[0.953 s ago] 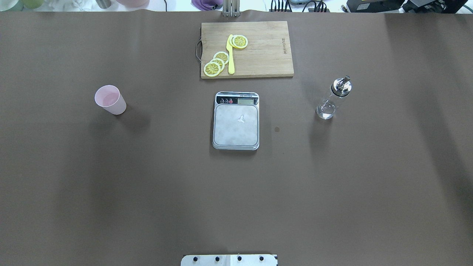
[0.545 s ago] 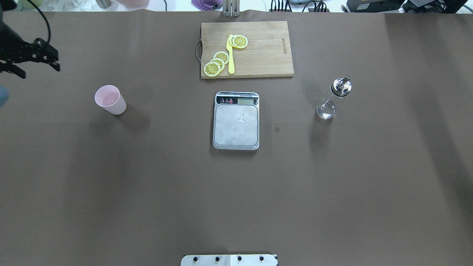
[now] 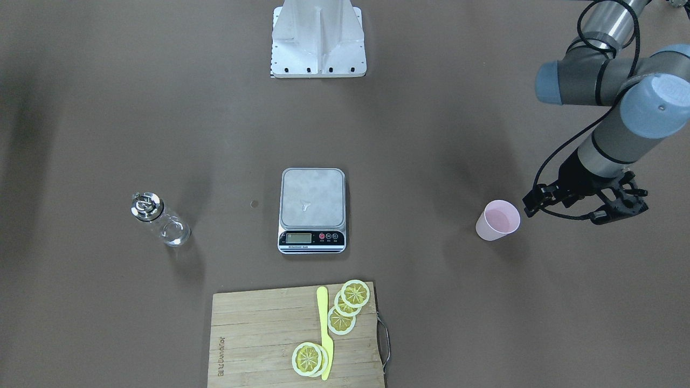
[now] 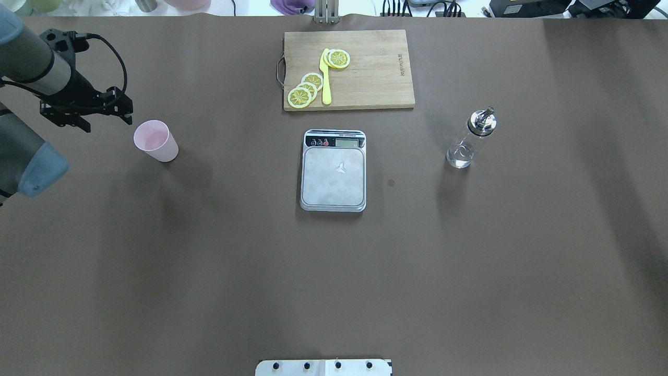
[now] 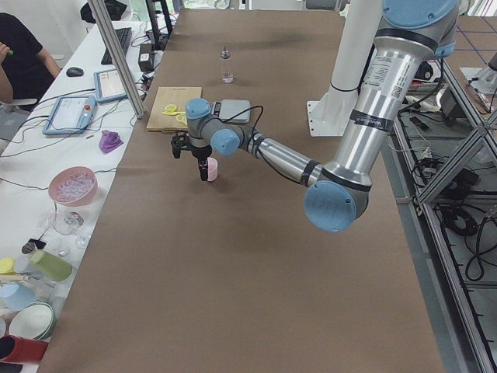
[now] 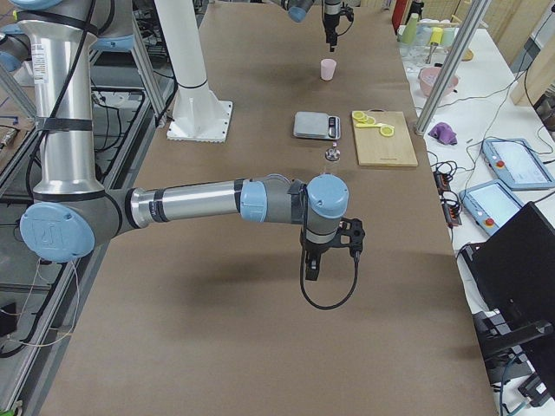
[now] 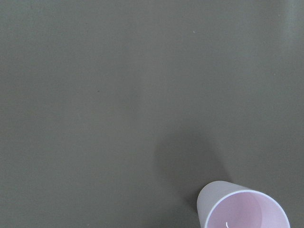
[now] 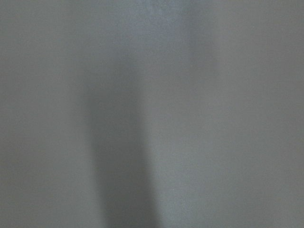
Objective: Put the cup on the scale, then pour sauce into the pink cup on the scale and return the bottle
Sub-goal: 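Move the left gripper down to the pink cup and grasp it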
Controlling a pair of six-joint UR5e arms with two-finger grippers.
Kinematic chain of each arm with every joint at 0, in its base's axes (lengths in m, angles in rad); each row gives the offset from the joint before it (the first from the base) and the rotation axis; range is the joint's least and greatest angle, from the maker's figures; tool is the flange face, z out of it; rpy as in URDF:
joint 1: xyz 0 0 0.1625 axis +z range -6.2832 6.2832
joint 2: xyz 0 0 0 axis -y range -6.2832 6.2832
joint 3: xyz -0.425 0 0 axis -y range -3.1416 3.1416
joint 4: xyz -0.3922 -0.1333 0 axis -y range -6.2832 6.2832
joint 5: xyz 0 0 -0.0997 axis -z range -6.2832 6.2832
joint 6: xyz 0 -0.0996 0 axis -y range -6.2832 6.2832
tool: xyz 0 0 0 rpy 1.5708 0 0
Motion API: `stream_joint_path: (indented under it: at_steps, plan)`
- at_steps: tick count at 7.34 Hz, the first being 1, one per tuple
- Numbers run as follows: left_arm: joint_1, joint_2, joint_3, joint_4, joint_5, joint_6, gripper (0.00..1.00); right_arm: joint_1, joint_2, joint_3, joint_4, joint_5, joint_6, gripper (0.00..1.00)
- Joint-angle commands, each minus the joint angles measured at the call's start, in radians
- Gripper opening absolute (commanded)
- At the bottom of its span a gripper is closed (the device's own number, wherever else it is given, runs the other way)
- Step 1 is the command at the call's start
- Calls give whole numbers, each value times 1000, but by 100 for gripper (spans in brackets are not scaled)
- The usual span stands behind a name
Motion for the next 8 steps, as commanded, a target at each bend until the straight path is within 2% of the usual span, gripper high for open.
stream_joint_path:
  at_steps: [1, 4, 6, 7, 8]
  plan:
    - [39, -10, 12, -13, 1, -22, 84, 0, 1, -4, 0, 0, 0, 100]
    - [60, -22, 29, -15, 2, -22, 70, 0, 1, -10, 0, -2, -2, 100]
    - [63, -42, 59, -19, 2, -22, 66, -5, 1, -10, 0, -6, -2, 100]
    - [63, -44, 70, -28, 2, -22, 59, -6, 1, -12, 0, -6, -2, 100]
    - [63, -44, 72, -31, 2, -22, 46, -9, 1, -13, 0, -8, 0, 100]
